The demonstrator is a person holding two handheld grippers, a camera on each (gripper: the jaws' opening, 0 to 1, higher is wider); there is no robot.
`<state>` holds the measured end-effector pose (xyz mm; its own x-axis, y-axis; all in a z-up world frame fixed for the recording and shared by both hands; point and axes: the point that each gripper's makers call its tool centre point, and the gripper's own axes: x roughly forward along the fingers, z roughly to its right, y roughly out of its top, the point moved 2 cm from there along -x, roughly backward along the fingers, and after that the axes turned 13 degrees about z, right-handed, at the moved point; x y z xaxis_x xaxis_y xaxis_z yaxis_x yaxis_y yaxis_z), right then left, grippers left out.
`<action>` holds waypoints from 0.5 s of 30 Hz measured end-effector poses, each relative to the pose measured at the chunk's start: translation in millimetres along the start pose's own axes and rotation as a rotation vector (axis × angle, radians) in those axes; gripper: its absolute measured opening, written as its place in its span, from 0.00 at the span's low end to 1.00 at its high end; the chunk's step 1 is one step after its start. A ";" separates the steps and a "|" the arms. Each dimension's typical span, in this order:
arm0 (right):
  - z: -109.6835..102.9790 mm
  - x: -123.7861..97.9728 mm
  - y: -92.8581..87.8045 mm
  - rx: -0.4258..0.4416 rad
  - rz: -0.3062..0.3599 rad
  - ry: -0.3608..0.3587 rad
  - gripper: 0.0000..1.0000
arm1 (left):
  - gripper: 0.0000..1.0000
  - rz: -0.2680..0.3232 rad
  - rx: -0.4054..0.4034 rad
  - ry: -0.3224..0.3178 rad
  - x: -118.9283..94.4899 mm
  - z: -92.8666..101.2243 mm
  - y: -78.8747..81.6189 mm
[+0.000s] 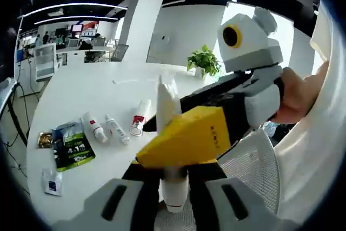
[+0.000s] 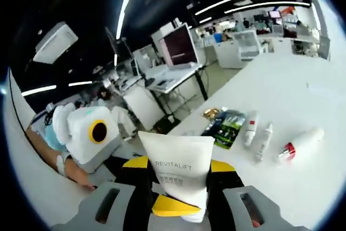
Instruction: Arrange the skincare products in the storage area until every visible bottle or jar stands upright without overlapping.
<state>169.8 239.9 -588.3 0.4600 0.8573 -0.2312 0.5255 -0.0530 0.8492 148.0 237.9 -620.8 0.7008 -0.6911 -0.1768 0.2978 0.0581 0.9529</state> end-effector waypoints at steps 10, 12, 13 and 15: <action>0.1 -10.3 5.4 0.044 0.036 -0.013 0.34 | 0.17 -0.011 0.070 -0.012 4.0 1.9 -3.5; 1.2 -13.1 5.9 0.047 0.042 -0.011 0.34 | 0.17 -0.011 0.072 -0.018 3.5 2.8 -3.0; 1.3 -13.6 5.8 0.063 0.049 -0.011 0.34 | 0.16 -0.010 0.076 -0.025 2.5 4.7 -2.4; 1.2 -12.9 4.3 0.080 0.054 -0.016 0.35 | 0.14 -0.023 0.049 -0.033 0.9 9.3 -3.4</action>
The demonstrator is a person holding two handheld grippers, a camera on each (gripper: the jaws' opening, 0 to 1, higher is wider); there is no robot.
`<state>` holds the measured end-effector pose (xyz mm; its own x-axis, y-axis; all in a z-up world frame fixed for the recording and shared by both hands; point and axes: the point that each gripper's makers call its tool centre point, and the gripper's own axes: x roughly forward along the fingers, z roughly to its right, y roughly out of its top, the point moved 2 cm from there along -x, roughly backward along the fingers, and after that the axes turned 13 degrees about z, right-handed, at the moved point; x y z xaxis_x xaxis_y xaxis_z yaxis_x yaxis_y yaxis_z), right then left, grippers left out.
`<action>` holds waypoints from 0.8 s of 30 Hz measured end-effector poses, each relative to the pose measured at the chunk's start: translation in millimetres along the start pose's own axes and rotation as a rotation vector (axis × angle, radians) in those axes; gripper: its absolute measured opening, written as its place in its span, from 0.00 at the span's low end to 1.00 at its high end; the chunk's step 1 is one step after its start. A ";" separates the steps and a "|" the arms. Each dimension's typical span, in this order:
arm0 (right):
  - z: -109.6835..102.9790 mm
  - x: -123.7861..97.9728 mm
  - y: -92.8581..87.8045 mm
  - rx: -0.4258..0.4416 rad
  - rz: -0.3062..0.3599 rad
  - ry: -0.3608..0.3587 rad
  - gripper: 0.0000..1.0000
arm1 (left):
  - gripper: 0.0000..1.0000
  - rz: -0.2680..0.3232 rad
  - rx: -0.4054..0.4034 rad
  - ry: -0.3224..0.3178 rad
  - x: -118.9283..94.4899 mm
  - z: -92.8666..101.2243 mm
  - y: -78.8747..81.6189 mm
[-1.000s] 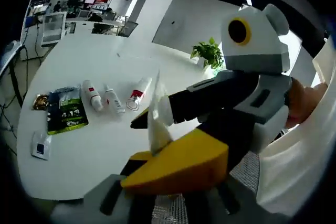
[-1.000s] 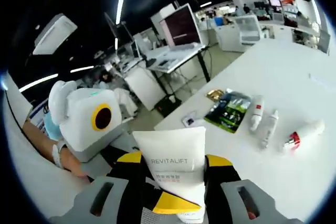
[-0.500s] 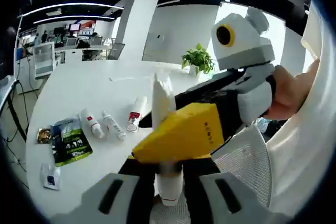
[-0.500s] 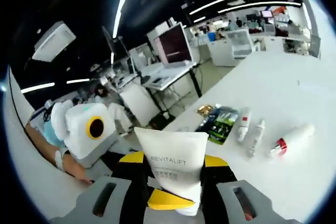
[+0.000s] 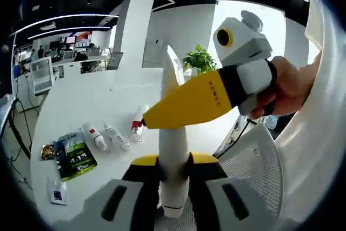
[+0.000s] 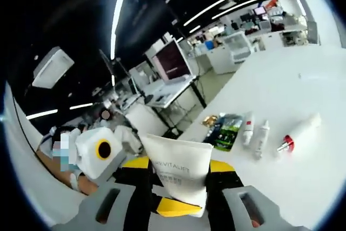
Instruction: Arrange the skincare products in the storage area until every visible bottle or jar stands upright without overlapping.
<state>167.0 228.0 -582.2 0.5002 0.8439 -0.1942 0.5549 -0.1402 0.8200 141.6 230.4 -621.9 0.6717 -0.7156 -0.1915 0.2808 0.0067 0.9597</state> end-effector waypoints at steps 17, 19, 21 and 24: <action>0.8 4.6 -25.8 -0.006 -0.069 -0.081 0.32 | 0.13 -0.048 -0.086 0.053 -6.2 -4.8 -5.8; 0.9 2.0 -22.9 -0.028 -0.059 -0.076 0.31 | 0.15 -0.033 -0.024 0.050 -3.6 -4.8 -2.8; 1.9 0.4 -21.1 -0.042 -0.060 -0.071 0.31 | 0.16 -0.016 0.045 0.051 -0.9 -4.0 -0.8; 1.6 -2.0 -15.3 -0.062 -0.042 -0.056 0.30 | 0.17 0.009 0.082 0.046 -0.4 -2.8 4.2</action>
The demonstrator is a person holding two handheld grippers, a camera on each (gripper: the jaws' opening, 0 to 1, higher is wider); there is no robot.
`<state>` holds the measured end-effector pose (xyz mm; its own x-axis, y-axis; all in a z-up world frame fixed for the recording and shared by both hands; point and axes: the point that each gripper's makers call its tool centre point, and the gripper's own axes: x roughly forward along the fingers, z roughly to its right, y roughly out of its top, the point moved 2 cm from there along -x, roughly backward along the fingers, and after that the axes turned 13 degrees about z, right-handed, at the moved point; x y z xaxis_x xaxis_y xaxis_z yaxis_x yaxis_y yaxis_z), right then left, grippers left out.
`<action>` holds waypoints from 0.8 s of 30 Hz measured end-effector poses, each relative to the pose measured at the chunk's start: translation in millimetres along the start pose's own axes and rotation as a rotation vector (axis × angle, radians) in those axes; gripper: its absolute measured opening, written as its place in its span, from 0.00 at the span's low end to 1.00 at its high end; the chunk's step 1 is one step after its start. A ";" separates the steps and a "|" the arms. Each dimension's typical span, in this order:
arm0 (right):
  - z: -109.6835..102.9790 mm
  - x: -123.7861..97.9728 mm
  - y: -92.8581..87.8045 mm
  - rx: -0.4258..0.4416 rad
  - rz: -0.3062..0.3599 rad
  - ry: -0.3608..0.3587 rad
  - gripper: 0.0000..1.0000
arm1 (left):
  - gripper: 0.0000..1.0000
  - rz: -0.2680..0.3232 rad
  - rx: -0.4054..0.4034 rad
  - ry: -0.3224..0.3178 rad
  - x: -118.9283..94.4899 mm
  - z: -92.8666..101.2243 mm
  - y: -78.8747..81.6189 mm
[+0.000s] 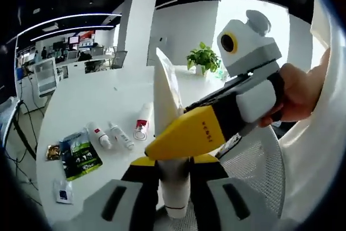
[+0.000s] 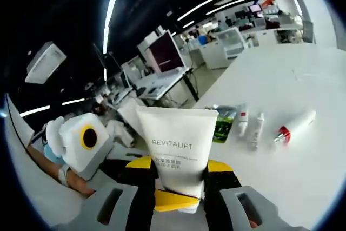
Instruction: Arrange the skincare products in the storage area until every visible bottle or jar stands upright without overlapping.
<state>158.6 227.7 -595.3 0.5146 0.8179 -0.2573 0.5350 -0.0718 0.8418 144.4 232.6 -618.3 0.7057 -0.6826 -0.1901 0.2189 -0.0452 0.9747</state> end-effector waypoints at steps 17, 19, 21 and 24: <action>11.6 -8.9 28.6 -0.225 0.046 0.003 0.30 | 0.17 -0.039 0.242 -0.007 -2.7 -2.4 -8.5; 16.7 -10.6 32.2 -0.227 0.051 -0.009 0.30 | 0.20 -0.091 0.288 0.020 -4.8 -10.8 -15.9; 23.4 -12.7 36.2 -0.225 0.057 -0.025 0.30 | 0.20 -0.116 0.319 0.037 -6.4 -16.8 -21.3; 33.4 -16.3 41.9 -0.231 0.064 -0.051 0.30 | 0.20 -0.154 0.359 0.048 -9.9 -24.7 -29.1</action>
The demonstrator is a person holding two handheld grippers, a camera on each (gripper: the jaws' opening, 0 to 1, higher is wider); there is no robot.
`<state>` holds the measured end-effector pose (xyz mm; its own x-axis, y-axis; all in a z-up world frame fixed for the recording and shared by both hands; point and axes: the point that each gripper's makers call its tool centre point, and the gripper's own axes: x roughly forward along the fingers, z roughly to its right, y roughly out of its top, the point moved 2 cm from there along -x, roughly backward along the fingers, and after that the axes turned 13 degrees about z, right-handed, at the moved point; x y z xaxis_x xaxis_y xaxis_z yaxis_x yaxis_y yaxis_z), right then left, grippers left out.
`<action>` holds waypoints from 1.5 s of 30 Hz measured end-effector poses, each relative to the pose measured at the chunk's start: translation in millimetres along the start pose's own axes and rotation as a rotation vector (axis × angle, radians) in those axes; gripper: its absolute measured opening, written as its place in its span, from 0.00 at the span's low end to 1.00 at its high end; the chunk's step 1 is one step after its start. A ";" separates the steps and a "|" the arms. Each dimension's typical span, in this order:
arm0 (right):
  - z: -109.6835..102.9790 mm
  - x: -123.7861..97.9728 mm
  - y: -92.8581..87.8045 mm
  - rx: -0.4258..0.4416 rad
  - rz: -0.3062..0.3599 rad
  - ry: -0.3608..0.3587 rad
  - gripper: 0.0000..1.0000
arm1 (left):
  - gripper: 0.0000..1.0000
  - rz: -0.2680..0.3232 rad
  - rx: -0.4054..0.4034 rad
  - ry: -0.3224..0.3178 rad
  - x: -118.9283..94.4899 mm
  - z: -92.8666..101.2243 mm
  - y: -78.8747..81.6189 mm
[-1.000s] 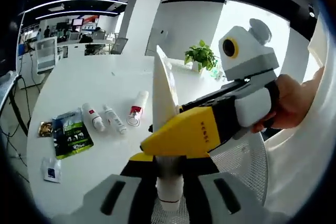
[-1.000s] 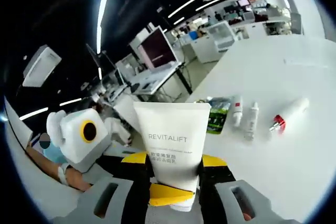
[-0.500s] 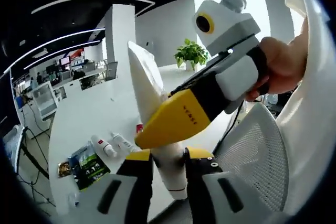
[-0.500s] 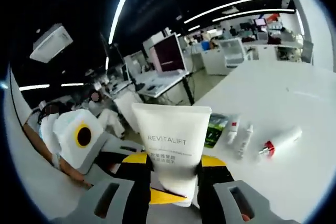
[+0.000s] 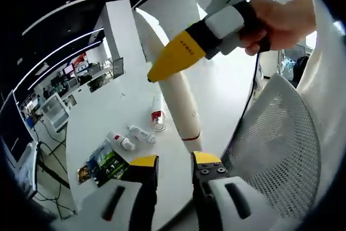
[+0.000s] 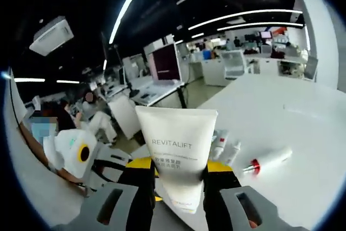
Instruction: Arrange the skincare products in the storage area until every visible bottle or jar stands upright without overlapping.
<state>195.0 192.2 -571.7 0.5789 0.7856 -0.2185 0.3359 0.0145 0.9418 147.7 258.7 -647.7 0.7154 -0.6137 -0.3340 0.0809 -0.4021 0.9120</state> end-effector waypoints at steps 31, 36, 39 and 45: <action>134.5 48.8 78.4 -0.020 0.085 -0.231 0.30 | 0.07 -0.303 0.099 0.032 6.4 -13.6 -67.0; 148.9 61.2 71.2 -0.071 0.031 -0.238 0.30 | 0.06 -0.294 0.090 0.043 6.0 -14.6 -66.0; 162.0 69.1 71.7 -0.062 0.017 -0.262 0.30 | 0.05 -0.314 0.093 0.022 5.9 -10.6 -69.8; 192.3 82.9 79.0 -0.070 0.031 -0.318 0.30 | 0.04 -0.332 0.085 0.028 4.9 -11.8 -72.5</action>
<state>412.4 139.5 -564.5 0.7951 0.5535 -0.2480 0.2688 0.0449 0.9622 153.5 292.9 -712.7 0.6785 -0.4215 -0.6017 0.2551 -0.6329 0.7310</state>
